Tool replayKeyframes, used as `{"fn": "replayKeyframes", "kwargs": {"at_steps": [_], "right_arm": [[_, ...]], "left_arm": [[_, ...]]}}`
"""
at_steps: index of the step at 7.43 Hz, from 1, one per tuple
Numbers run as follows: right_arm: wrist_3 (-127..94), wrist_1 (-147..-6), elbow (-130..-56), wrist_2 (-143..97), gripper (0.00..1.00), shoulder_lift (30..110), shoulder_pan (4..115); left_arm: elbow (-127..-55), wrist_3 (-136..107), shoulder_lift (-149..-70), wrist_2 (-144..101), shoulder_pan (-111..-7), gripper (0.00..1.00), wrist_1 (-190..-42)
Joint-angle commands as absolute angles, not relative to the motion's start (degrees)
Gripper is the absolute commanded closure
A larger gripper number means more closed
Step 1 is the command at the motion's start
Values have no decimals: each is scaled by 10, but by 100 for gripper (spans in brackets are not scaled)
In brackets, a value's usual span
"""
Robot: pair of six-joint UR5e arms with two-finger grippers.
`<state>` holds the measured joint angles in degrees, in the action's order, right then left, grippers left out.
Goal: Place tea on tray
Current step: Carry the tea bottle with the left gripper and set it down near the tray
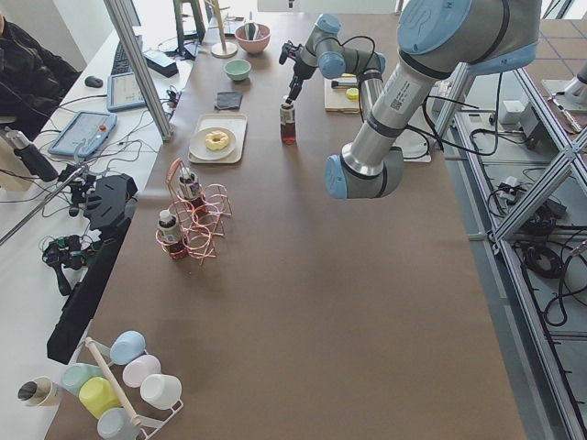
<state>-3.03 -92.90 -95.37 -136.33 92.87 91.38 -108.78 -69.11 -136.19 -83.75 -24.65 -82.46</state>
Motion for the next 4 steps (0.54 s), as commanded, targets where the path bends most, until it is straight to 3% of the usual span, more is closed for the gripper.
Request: {"fn": "replayKeyframes", "kwargs": {"at_steps": [1,2,4], "right_arm": [[-31,-929,-954,-1363,0,926,915],[-32,-929,-954,-1363,0,921,915],[-55,-929,-955,-1366,0,910,912]], "left_arm": [[-1093,-689,-1336,-805,-274,3,-844],[-1109,-690,-1319,-809,-293,3,-853],[-1140,-610,-1186,-817,-324,3,-1004]]}}
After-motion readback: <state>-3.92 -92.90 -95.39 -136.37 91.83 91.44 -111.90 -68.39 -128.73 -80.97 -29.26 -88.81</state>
